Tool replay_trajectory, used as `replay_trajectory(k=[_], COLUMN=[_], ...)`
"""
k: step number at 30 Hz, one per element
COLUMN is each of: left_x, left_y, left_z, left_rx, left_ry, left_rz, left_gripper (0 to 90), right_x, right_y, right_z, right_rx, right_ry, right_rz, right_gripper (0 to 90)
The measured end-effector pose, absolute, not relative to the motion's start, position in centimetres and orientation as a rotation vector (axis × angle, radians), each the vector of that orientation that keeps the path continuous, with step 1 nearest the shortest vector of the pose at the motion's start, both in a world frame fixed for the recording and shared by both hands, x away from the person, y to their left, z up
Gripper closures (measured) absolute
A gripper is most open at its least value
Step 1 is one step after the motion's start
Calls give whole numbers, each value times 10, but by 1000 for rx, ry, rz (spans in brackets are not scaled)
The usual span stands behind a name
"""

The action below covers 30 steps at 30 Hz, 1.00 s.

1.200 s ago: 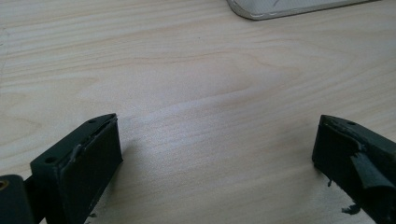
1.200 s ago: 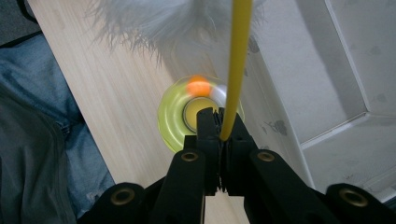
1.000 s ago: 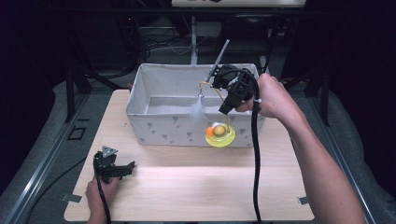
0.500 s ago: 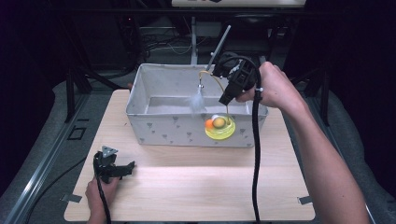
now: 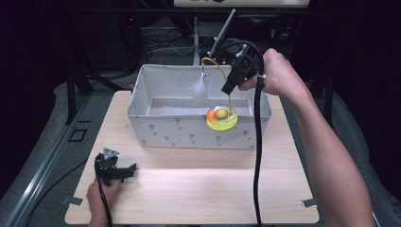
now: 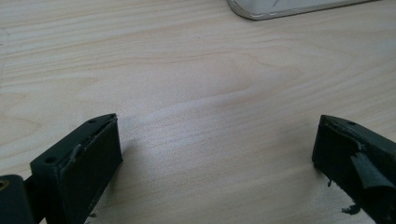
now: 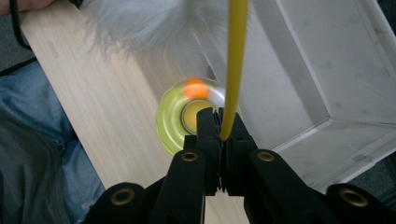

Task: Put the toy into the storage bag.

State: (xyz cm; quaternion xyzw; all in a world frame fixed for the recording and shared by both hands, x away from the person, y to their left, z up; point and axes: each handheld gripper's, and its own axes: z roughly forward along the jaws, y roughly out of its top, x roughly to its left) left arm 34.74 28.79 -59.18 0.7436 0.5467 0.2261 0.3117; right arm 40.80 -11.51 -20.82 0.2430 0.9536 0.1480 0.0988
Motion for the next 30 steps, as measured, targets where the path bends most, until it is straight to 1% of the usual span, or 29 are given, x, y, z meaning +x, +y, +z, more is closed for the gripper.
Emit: replay_trajectory(k=[9,24,30], left_x=[347,347,347], left_y=[288,288,288], left_z=[-592,-592,-592], left_rx=[1960,1959,1959], left_ry=[1444,1444,1444], left_rz=[597,597,597], left_gripper=[13,14,14], right_x=[421,447,459], right_y=[-119,-145,-156], right_z=[-203,-198,-202], right_rx=[766,909,974], right_ry=[2786,2703,2675], right_rz=[426,453,455], right_gripper=[882,881,881])
